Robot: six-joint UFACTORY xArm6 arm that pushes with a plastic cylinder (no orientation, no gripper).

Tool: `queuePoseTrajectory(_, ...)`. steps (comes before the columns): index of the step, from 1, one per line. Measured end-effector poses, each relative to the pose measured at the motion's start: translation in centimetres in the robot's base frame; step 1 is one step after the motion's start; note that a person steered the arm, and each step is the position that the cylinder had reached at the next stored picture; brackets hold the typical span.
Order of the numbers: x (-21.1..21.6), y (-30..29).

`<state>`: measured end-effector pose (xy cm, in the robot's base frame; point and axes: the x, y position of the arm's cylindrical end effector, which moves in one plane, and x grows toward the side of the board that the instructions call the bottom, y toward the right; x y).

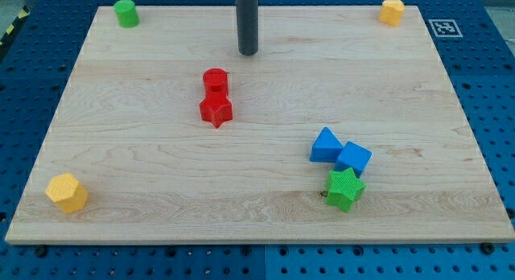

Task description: Push the red star to the center left

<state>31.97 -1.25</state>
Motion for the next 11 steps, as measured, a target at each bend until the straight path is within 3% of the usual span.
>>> queuePoseTrajectory(2, 9.5, 2.9)
queuePoseTrajectory(3, 11.9, 0.8)
queuePoseTrajectory(11, 14.4, -10.6)
